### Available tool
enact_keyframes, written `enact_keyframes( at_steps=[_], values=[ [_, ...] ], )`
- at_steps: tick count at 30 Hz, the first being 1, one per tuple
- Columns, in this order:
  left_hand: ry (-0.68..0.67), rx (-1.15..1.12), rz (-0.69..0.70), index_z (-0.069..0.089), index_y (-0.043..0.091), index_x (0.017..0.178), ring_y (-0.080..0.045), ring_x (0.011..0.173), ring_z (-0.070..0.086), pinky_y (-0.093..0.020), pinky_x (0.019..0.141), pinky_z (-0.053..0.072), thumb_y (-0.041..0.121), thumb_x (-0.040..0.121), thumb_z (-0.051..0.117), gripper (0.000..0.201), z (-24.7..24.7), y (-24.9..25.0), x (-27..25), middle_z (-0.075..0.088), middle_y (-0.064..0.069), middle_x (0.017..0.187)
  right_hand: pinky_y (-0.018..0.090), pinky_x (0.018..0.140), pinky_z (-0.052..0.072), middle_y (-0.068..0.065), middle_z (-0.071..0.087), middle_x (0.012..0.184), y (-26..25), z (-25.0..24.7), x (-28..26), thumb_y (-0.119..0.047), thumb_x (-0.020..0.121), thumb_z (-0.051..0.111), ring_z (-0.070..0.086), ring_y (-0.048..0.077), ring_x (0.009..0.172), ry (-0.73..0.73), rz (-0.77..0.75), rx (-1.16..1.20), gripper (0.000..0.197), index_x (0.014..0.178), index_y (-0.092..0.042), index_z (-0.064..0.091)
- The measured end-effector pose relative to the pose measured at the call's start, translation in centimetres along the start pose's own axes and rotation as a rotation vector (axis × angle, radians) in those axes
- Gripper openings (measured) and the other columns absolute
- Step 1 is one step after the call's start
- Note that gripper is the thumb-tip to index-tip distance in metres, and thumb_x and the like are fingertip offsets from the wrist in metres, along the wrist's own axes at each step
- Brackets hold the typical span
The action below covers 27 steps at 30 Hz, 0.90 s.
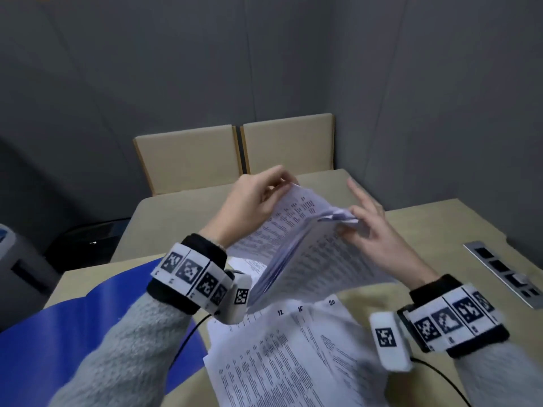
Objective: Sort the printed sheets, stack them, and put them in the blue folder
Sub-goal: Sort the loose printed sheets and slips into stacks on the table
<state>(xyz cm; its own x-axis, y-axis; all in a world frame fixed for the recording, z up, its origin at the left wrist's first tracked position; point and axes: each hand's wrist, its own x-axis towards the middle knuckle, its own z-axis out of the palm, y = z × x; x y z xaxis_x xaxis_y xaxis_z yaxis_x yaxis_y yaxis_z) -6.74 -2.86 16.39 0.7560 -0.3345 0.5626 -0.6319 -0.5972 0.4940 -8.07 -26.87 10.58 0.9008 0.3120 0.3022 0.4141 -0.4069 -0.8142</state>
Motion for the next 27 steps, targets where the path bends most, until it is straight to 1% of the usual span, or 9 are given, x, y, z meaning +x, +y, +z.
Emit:
enact_keyframes(
  at_steps=[2, 4, 8, 11, 14, 18, 20, 23, 27],
  values=[
    [-0.030, -0.088, -0.016, 0.062, 0.020, 0.091, -0.001, 0.076, 0.063, -0.021, 0.074, 0.053, 0.016, 0.095, 0.056, 0.009, -0.3, 0.7, 1.0, 0.067, 0.008, 0.084, 0.024, 0.105, 0.030, -0.018, 0.041, 0.144, -1.2, -0.4, 1.1, -0.016, 0.091, 0.059, 0.034, 0.000, 0.133, 0.057, -0.031, 0.105, 0.010, 0.101, -0.015, 0.063],
    [-0.068, -0.150, -0.043, 0.060, 0.020, 0.089, -0.002, 0.075, 0.061, -0.021, 0.074, 0.050, 0.019, 0.094, 0.057, 0.007, -0.3, 1.2, 1.6, 0.066, 0.008, 0.083, 0.018, 0.082, 0.047, -0.013, 0.067, 0.109, -1.6, -0.3, 1.6, -0.013, 0.093, 0.057, 0.061, 0.000, 0.101, 0.104, 0.026, 0.305, 0.013, 0.104, -0.017, 0.063],
    [-0.180, -0.187, -0.188, 0.063, 0.018, 0.095, -0.007, 0.077, 0.062, -0.024, 0.070, 0.050, 0.043, 0.094, 0.049, 0.029, -0.7, 0.6, 0.9, 0.067, 0.005, 0.086, 0.019, 0.064, 0.052, 0.002, 0.072, 0.090, 0.0, -0.2, 1.4, -0.011, 0.093, 0.055, 0.069, 0.011, 0.081, 0.367, 0.197, 0.381, 0.015, 0.105, -0.005, 0.063],
    [-0.263, -0.309, -0.384, 0.062, 0.031, 0.104, -0.002, 0.092, 0.063, -0.022, 0.079, 0.050, 0.070, 0.087, 0.033, 0.051, -1.2, -1.3, -1.5, 0.066, 0.014, 0.104, 0.029, 0.070, 0.057, 0.008, 0.073, 0.093, 1.8, -0.3, 0.3, -0.012, 0.092, 0.056, 0.070, 0.022, 0.086, 0.508, 0.330, 0.477, 0.012, 0.098, -0.008, 0.066],
    [-0.314, -0.611, -0.504, 0.052, 0.038, 0.124, -0.005, 0.110, 0.062, -0.026, 0.094, 0.049, 0.083, 0.070, 0.045, 0.071, 0.7, -3.5, -4.9, 0.065, 0.016, 0.120, 0.043, 0.084, 0.055, 0.010, 0.072, 0.097, 3.2, 0.2, -0.4, -0.010, 0.090, 0.059, 0.069, 0.028, 0.093, 0.594, 0.403, 0.542, 0.010, 0.092, -0.012, 0.068],
    [-0.115, -0.717, -0.600, 0.047, 0.028, 0.129, -0.011, 0.112, 0.062, -0.039, 0.099, 0.049, 0.055, 0.070, 0.076, 0.071, 5.7, -3.7, -7.4, 0.064, 0.008, 0.123, 0.045, 0.088, 0.053, 0.014, 0.070, 0.101, 3.9, 1.6, -0.7, -0.006, 0.088, 0.061, 0.066, 0.030, 0.097, 0.728, 0.399, 0.580, 0.013, 0.089, -0.019, 0.064],
    [0.104, -0.668, -0.594, 0.044, 0.033, 0.130, -0.009, 0.113, 0.060, -0.041, 0.098, 0.049, 0.034, 0.084, 0.069, 0.053, 8.3, -2.9, -7.7, 0.061, 0.011, 0.124, 0.043, 0.088, 0.053, 0.010, 0.070, 0.100, 3.4, 2.2, -0.8, -0.004, 0.088, 0.061, 0.067, 0.027, 0.096, 0.748, 0.339, 0.578, 0.023, 0.093, -0.026, 0.055],
    [0.395, -0.491, -0.540, 0.044, 0.051, 0.108, -0.004, 0.104, 0.059, -0.027, 0.086, 0.050, 0.014, 0.095, 0.053, 0.040, 10.9, -1.3, -7.9, 0.060, 0.020, 0.109, 0.031, 0.083, 0.053, 0.001, 0.065, 0.100, 3.1, 3.1, -1.6, -0.002, 0.086, 0.063, 0.066, 0.017, 0.094, 0.660, 0.255, 0.652, 0.042, 0.112, -0.030, 0.045],
    [0.431, -0.510, -0.608, 0.039, 0.046, 0.106, 0.016, 0.098, 0.052, -0.016, 0.082, 0.043, 0.013, 0.095, 0.052, 0.037, 13.2, -0.8, -9.5, 0.054, 0.026, 0.107, 0.018, 0.076, 0.045, -0.001, 0.052, 0.107, 4.7, 4.8, -2.4, -0.010, 0.080, 0.071, 0.058, 0.010, 0.098, 0.515, 0.338, 0.572, 0.060, 0.128, -0.030, 0.041]
  ],
)
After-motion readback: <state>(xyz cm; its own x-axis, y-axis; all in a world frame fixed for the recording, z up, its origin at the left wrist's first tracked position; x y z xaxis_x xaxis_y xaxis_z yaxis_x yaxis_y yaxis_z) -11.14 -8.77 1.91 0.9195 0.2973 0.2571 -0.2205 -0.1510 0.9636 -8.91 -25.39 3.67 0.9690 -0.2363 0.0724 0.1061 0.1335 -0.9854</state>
